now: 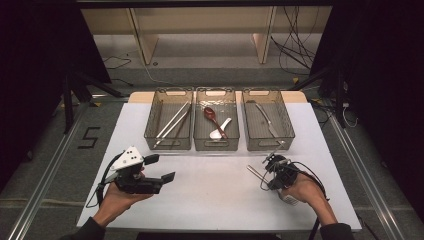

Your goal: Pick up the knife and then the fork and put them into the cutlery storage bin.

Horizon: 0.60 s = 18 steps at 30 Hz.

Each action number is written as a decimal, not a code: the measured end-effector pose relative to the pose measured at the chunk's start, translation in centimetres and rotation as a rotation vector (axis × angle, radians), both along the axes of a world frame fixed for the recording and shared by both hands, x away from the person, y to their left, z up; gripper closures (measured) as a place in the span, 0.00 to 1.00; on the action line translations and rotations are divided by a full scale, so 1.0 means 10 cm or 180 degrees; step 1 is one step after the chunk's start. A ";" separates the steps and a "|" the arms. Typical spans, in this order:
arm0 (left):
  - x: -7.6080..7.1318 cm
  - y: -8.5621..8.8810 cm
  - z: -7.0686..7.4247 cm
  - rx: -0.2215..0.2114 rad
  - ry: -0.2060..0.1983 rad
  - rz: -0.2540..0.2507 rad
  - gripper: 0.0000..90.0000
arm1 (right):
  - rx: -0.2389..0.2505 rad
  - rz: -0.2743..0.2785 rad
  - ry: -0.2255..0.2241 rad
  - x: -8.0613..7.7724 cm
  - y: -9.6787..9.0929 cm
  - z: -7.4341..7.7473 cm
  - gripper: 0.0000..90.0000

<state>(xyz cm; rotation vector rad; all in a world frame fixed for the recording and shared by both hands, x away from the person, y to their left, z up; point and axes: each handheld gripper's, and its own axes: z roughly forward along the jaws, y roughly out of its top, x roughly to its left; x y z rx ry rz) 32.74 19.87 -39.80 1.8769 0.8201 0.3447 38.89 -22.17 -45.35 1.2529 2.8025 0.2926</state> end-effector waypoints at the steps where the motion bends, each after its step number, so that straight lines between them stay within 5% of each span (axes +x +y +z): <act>1: 0.00 0.00 0.00 0.0002 0.0001 0.0000 0.18 | -0.0003 -0.0003 0.0003 0.00 0.00 0.00 0.92; 18: 0.00 0.00 0.00 -0.0001 0.0001 -0.0001 0.18 | -0.0119 0.0124 -0.0029 -0.01 0.05 0.00 0.94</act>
